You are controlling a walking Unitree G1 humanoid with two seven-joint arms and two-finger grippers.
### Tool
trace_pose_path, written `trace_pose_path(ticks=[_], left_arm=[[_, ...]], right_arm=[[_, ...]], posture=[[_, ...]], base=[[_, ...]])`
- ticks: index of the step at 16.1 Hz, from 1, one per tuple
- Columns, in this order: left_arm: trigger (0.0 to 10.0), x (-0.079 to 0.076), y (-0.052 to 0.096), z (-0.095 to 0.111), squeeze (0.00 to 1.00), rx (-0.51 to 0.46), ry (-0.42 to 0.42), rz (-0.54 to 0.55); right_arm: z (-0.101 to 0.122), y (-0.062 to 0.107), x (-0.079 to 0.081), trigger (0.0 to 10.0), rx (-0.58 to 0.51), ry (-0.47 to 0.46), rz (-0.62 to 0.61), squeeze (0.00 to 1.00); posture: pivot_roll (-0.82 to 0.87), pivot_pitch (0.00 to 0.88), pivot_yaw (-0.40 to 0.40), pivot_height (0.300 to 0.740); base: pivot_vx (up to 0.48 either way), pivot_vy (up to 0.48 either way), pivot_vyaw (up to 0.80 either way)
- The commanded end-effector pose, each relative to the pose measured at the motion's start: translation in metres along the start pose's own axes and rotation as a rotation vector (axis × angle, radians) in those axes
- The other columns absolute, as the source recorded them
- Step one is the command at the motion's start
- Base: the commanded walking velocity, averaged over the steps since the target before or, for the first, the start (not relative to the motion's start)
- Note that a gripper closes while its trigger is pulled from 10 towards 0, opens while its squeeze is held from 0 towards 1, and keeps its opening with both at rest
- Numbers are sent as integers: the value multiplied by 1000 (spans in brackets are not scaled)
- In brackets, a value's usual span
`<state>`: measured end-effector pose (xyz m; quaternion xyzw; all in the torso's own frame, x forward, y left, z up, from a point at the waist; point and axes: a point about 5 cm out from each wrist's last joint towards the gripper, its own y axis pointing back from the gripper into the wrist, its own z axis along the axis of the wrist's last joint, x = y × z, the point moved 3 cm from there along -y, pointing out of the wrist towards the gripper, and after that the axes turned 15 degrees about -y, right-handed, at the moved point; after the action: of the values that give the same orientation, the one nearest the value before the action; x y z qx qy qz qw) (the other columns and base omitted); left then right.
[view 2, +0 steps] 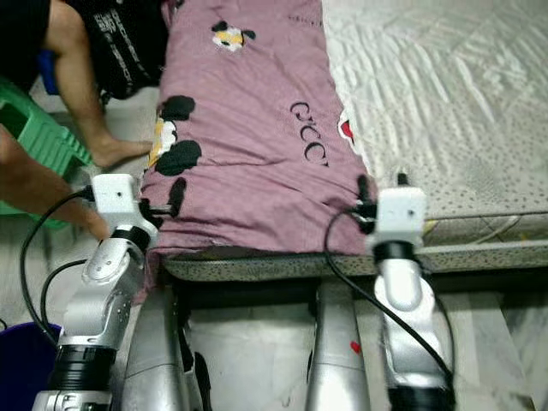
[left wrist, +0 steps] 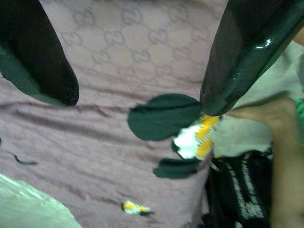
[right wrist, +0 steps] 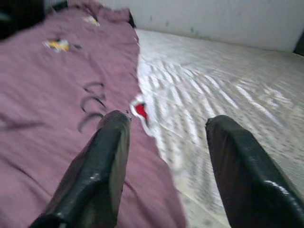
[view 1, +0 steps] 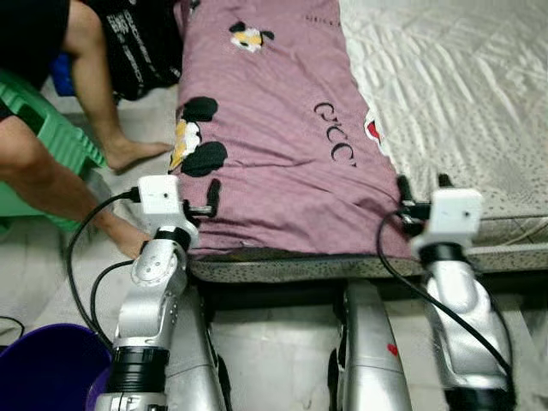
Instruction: Clean up the room
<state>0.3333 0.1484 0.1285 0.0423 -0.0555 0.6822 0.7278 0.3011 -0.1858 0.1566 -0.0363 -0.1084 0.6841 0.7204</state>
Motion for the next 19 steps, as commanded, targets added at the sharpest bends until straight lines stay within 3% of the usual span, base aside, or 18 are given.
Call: trace_pose_path(ticks=[1,4,7,8,9,11,19], left_arm=[[10000,4,-1,0,0,-3,-6,16],[10000,4,-4,14,0,-74,-19,26],[10000,-1,-9,14,0,-85,-13,23],[10000,-2,-10,13,0,-84,-10,21],[10000,-3,-11,12,0,-83,-9,19],[10000,-7,-14,14,0,-90,-2,12],[10000,-7,-19,12,0,-93,7,16]], right_arm=[[0,-2,5,10000,-2,-29,20,1000],[3,-13,20,10000,-16,-98,49,1000],[-16,-11,29,10000,48,-165,78,1000],[-20,-11,31,10000,57,-170,90,294],[-20,-12,31,10000,57,-165,91,0],[-19,-21,29,10000,40,-159,83,0],[-19,-28,25,10000,22,-161,73,0]], posture=[[-54,61,61,507],[-54,34,61,507],[-61,0,61,507],[-63,0,61,507],[-65,0,61,507],[-66,0,58,530],[-68,0,59,610]], base=[[0,0,0],[0,0,0],[0,0,0],[0,0,0],[0,0,0],[0,0,0],[0,0,0]])
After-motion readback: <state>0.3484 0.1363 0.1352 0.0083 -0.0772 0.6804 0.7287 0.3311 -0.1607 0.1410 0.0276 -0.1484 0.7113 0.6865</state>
